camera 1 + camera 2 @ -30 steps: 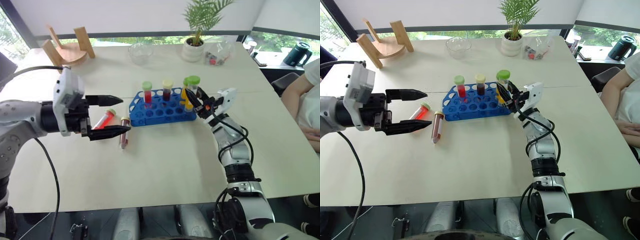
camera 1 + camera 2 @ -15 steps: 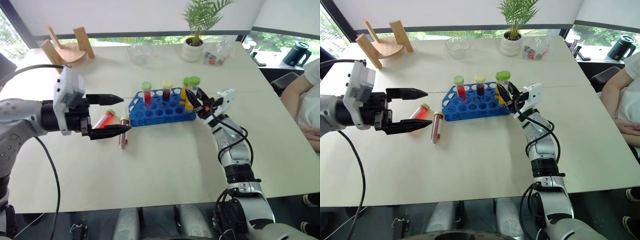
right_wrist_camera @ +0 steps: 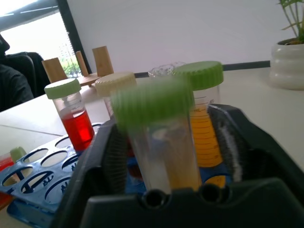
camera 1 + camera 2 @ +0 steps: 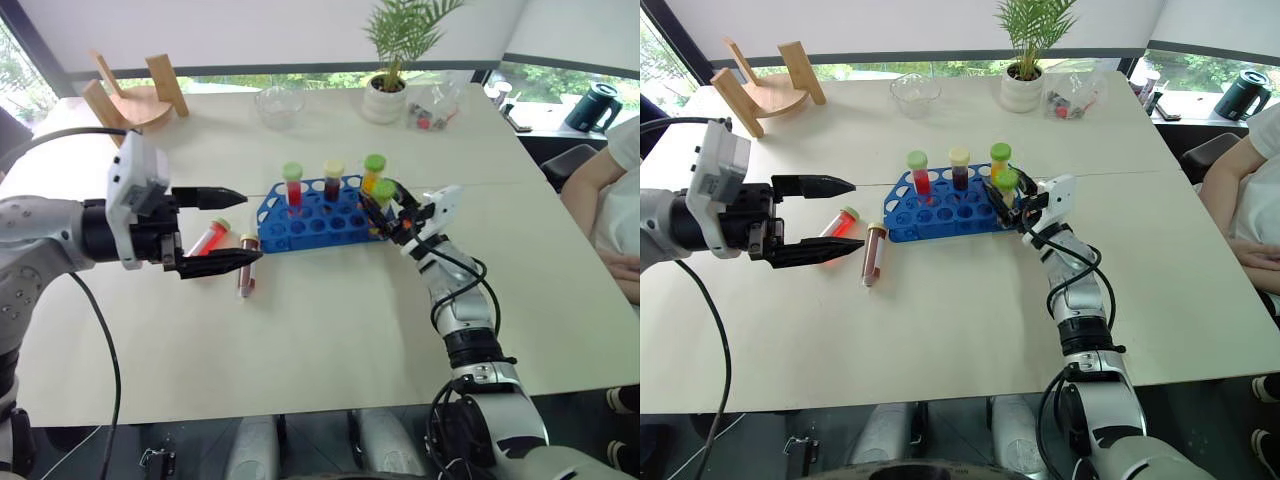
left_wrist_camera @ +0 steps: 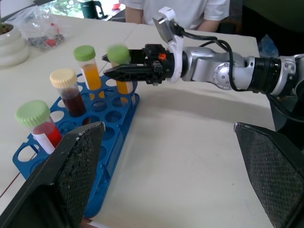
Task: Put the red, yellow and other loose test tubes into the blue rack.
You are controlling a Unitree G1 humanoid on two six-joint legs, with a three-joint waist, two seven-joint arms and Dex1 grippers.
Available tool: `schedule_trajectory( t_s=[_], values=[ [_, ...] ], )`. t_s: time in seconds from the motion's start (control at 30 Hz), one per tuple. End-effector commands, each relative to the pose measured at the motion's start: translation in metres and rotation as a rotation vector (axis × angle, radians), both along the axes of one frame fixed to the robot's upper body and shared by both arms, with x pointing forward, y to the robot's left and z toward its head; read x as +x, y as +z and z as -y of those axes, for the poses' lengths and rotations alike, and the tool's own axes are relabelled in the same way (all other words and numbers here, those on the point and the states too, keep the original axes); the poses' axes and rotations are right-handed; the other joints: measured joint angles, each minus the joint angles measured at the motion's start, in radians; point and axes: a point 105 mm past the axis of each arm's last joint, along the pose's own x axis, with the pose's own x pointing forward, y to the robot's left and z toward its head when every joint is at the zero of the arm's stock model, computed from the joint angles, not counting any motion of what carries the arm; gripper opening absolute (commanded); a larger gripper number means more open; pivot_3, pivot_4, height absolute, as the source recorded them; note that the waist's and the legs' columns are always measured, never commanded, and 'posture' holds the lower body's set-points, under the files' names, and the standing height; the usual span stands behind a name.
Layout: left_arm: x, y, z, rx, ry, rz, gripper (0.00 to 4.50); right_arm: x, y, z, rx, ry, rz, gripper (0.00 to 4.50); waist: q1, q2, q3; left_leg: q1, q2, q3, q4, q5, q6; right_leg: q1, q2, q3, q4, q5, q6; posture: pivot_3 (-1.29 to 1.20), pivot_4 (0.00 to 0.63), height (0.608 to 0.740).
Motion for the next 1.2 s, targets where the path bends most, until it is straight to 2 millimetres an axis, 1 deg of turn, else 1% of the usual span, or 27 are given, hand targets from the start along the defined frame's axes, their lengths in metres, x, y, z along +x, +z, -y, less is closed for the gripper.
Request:
schedule_trajectory(
  t_s=[0.03,0.13,0.23,0.33,0.43,0.5,0.57,0.63,0.73,0.9,1.03,1.1,1.2],
  values=[
    [-0.002,0.0,-0.009,0.012,0.056,-0.029,4.5,-0.016,0.018,0.008,-0.069,0.015,0.063,4.48,0.003,0.0,0.0,0.0,0.0,0.0,0.0,0.0,0.0,0.0,0.0,0.0,0.0,0.0,0.0,0.0,0.15,0.74],
    [0.001,-0.009,-0.014,0.045,0.123,-0.063,4.5,-0.034,0.029,0.017,-0.122,0.049,0.041,4.48,0.005,0.0,0.0,-0.001,0.0,0.0,0.0,0.0,0.0,0.0,-0.001,0.0,0.0,0.0,0.0,0.0,0.15,0.74],
    [0.009,-0.022,-0.016,0.099,0.221,-0.084,4.5,-0.049,0.039,0.027,-0.204,0.091,-0.003,4.48,0.004,0.0,0.0,-0.001,-0.001,0.0,0.002,0.0,0.0,0.0,-0.001,0.0,0.0,0.0,0.0,0.0,0.15,0.74],
    [0.014,-0.037,-0.019,0.151,0.318,-0.2,4.5,-0.068,0.05,0.036,-0.357,0.184,-0.038,4.48,0.004,0.0,0.0,0.001,-0.001,0.0,0.002,0.0,0.0,0.002,-0.001,0.0,0.0,0.0,0.0,0.0,0.15,0.74],
    [0.023,-0.052,-0.022,0.188,0.453,-0.328,4.5,-0.091,0.063,0.034,-0.488,0.336,-0.057,4.48,0.006,0.0,0.0,0.001,0.0,-0.001,0.001,0.0,0.0,0.002,0.0,0.0,0.0,0.0,0.0,0.0,0.15,0.74],
    [0.035,-0.066,-0.031,0.254,0.616,-0.411,4.5,-0.104,0.07,0.029,-0.584,0.436,-0.036,4.48,0.006,-0.002,0.0,0.001,0.0,-0.002,0.002,0.0,0.0,0.002,0.001,0.0,0.0,0.0,0.0,0.0,0.15,0.74],
    [0.043,-0.079,-0.036,0.289,0.715,-0.486,4.5,-0.114,0.078,0.024,-0.629,0.523,-0.028,4.48,0.004,-0.002,0.0,0.001,-0.001,-0.003,0.003,0.0,0.0,0.003,0.001,-0.001,0.0,0.0,0.001,0.0,0.15,0.74],
    [0.05,-0.086,-0.033,0.277,0.745,-0.53,4.5,-0.119,0.086,0.018,-0.658,0.578,-0.007,4.48,0.0,-0.003,0.0,0.001,-0.001,-0.003,0.003,0.0,0.0,0.003,0.001,0.0,0.0,0.0,0.001,0.0,0.15,0.74],
    [0.058,-0.096,-0.027,0.275,0.764,-0.59,4.5,-0.119,0.093,0.012,-0.67,0.612,0.019,4.48,0.004,-0.003,0.001,0.001,0.0,-0.003,0.002,0.0,0.0,0.002,0.001,-0.001,0.0,0.0,0.0,0.0,0.15,0.74],
    [0.066,-0.107,-0.018,0.258,0.832,-0.618,4.5,-0.122,0.094,0.007,-0.672,0.643,0.015,4.48,0.014,-0.004,0.001,0.0,-0.001,-0.003,0.002,0.0,0.0,0.002,-0.003,-0.001,0.0,0.0,0.001,0.0,0.15,0.74],
    [0.078,-0.111,-0.01,0.214,0.917,-0.617,4.5,-0.122,0.096,0.007,-0.674,0.64,0.02,4.48,0.031,-0.004,0.001,-0.001,-0.002,-0.003,0.004,0.0,0.0,0.002,-0.004,-0.001,0.0,0.0,0.001,0.0,0.15,0.74],
    [0.085,-0.112,-0.001,0.185,0.959,-0.619,4.5,-0.123,0.096,0.007,-0.67,0.641,0.022,4.48,0.035,-0.004,0.001,0.0,-0.002,-0.003,0.005,0.0,0.0,0.002,-0.003,-0.001,0.0,0.0,0.001,0.0,0.15,0.74],
    [0.089,-0.115,0.003,0.168,1.001,-0.631,4.5,-0.123,0.097,0.006,-0.669,0.637,0.026,4.48,0.036,-0.004,0.001,-0.001,-0.003,-0.003,0.005,0.0,-0.001,0.003,-0.003,-0.002,0.0,0.001,0.001,0.0,0.15,0.74]
  ],
)
